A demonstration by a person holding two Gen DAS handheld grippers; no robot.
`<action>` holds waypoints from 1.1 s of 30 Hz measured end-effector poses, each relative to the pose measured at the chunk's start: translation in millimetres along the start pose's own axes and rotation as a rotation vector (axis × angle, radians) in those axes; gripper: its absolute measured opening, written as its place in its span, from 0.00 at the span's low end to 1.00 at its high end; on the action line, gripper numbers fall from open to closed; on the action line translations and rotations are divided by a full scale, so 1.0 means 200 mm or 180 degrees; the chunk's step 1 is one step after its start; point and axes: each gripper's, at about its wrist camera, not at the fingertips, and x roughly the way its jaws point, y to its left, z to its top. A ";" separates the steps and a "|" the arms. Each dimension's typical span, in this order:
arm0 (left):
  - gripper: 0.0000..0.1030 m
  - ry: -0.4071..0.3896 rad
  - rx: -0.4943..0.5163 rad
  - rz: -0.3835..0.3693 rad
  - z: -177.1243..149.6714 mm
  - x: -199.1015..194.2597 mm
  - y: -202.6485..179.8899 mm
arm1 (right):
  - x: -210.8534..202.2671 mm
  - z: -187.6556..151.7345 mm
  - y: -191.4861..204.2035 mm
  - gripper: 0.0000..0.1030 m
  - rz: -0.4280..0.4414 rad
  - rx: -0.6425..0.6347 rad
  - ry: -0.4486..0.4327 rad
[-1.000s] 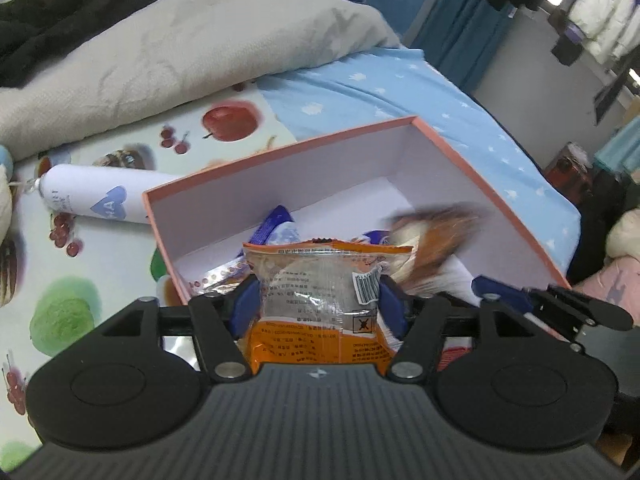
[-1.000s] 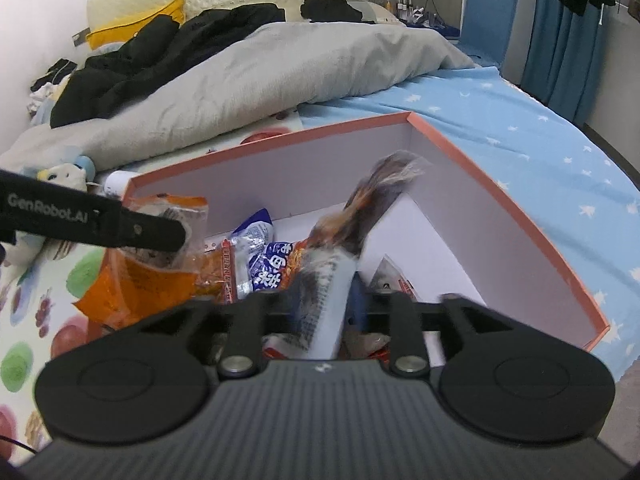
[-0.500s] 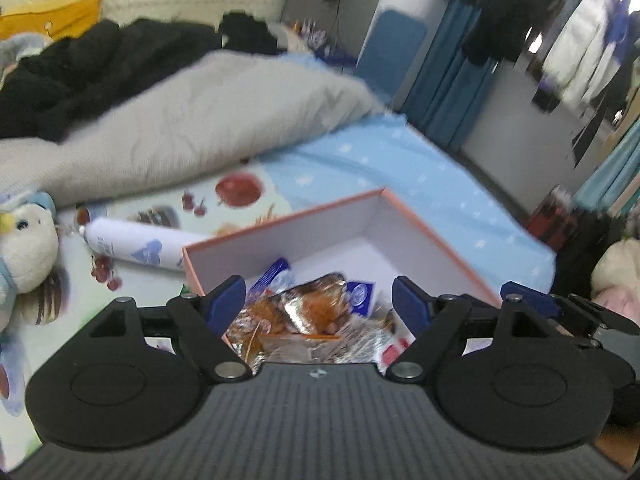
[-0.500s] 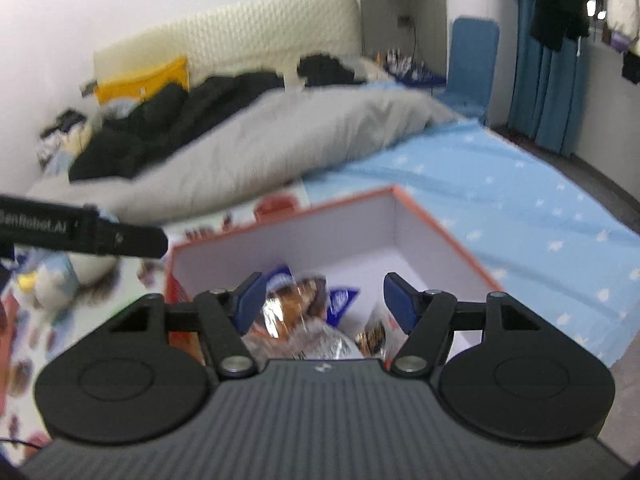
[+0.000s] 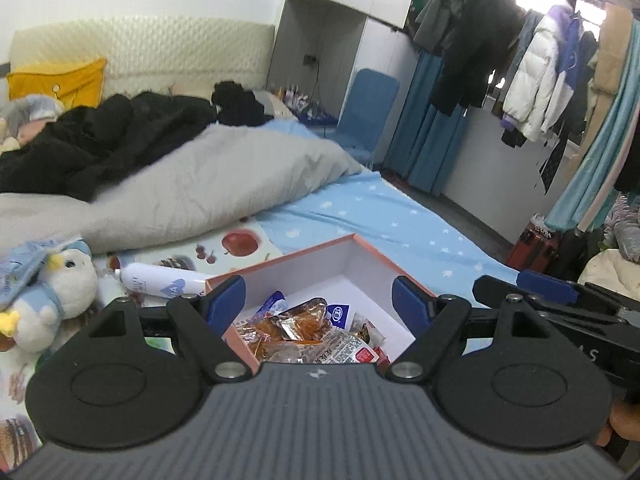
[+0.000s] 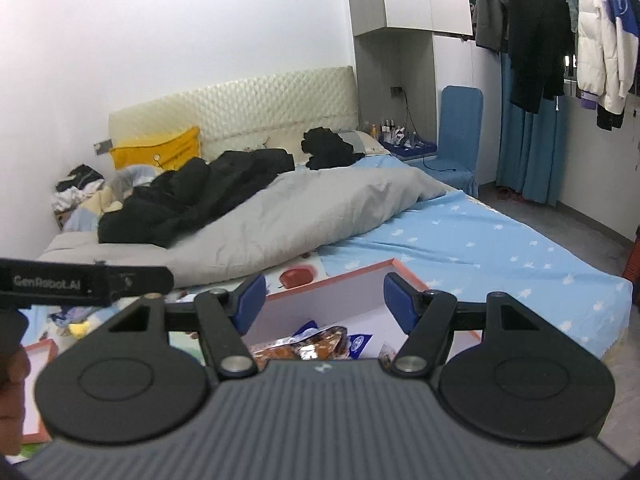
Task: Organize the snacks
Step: 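Withdraw both tools up and away from the pink box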
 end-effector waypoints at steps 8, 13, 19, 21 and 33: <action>0.81 -0.0068 0.0013 0.0170 -0.30 -0.28 -0.02 | -0.19 -0.20 0.08 0.65 0.0063 0.0095 -0.0038; 0.81 -0.0072 -0.0045 0.0277 -0.47 -0.38 -0.01 | -0.25 -0.33 0.12 0.65 0.0066 0.0117 -0.0012; 0.81 -0.0037 0.0000 0.0334 -0.57 -0.43 -0.03 | -0.32 -0.43 0.14 0.65 0.0022 0.0145 0.0069; 0.81 -0.0018 0.0025 0.0322 -0.59 -0.45 -0.04 | -0.34 -0.45 0.14 0.65 0.0038 0.0164 0.0085; 0.81 -0.0016 0.0042 0.0348 -0.61 -0.48 -0.06 | -0.37 -0.47 0.17 0.65 0.0054 0.0089 0.0099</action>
